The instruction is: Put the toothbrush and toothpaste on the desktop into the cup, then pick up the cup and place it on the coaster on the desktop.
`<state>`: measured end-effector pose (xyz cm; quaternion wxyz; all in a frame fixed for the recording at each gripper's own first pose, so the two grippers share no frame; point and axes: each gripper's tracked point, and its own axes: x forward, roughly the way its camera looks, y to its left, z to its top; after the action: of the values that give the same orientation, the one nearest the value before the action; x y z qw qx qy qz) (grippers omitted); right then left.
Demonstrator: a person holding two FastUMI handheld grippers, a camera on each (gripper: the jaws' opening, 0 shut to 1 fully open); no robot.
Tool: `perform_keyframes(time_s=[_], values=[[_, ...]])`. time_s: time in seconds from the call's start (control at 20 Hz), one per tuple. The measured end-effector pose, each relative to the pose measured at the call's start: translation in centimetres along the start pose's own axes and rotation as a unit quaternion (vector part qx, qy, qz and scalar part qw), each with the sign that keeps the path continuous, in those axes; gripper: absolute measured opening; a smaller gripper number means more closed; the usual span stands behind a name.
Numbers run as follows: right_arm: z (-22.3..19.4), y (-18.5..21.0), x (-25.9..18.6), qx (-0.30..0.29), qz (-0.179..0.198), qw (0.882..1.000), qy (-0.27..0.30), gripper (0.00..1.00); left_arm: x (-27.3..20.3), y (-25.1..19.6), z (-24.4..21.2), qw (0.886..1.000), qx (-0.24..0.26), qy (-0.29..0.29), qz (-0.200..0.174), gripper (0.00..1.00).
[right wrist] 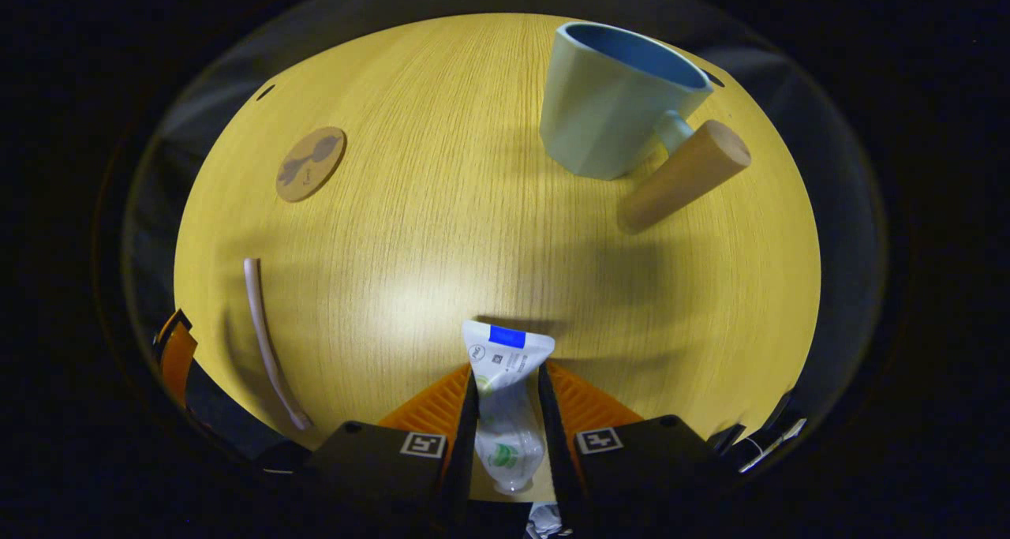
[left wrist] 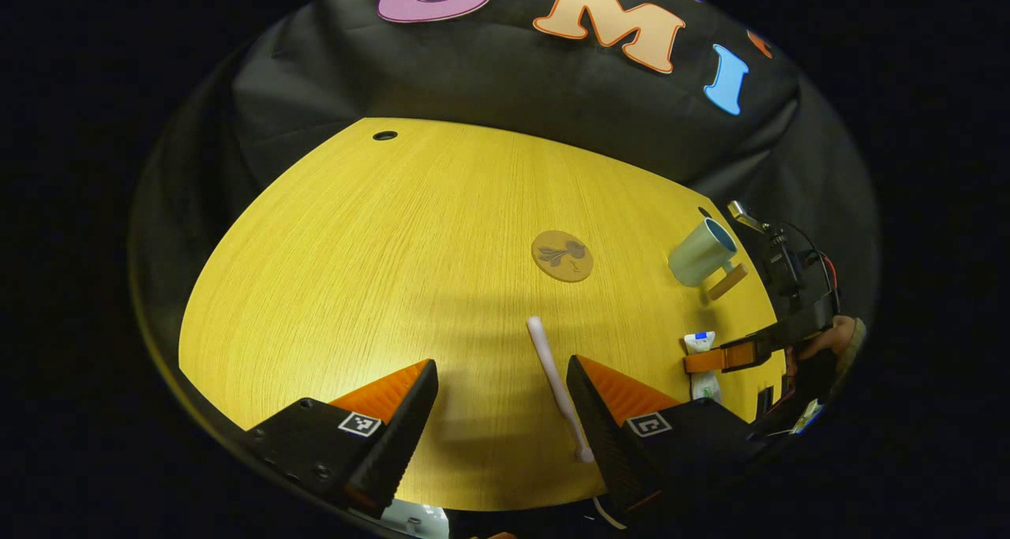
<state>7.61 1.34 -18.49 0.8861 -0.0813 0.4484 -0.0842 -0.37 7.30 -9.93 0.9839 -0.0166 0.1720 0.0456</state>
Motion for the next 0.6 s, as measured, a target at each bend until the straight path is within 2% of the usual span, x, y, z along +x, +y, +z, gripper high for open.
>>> perform_keyframes(time_s=[0.05, 0.1, 0.15, 0.25, 0.45, 0.5, 0.6], values=[[-0.09, -0.26, -0.29, -0.001, -0.001, 1.000, 0.002, 0.36, 0.09, 0.01, -0.07, 1.000, -0.001, 0.001, 0.001, 0.96], [0.09, -0.39, -0.29, 0.000, -0.003, 1.000, 0.000, 0.40, 0.10, 0.04, -0.13, 1.000, -0.002, 0.003, 0.001, 0.96], [0.10, -0.05, -0.14, 0.002, -0.004, 1.000, 0.002, 0.27, 0.11, 0.13, -0.17, 1.000, -0.004, 0.005, 0.001, 0.96], [0.00, 0.00, -0.10, -0.008, 0.001, 1.000, 0.007, 0.20, 0.26, 0.29, -0.25, 1.000, -0.006, 0.007, 0.001, 0.96], [-0.05, -0.04, -0.19, -0.017, 0.011, 1.000, 0.003, 0.22, 0.58, 0.46, -0.59, 0.999, -0.017, 0.028, 0.003, 0.96], [-0.03, 0.04, -0.07, -0.025, 0.016, 1.000, 0.000, 0.17, 0.69, 0.44, -0.59, 0.999, -0.018, 0.035, 0.004, 0.96], [-0.07, 0.08, -0.37, -0.035, 0.024, 0.999, -0.007, 0.16, 0.79, 0.35, -0.75, 0.998, -0.023, 0.054, 0.007, 0.96]])
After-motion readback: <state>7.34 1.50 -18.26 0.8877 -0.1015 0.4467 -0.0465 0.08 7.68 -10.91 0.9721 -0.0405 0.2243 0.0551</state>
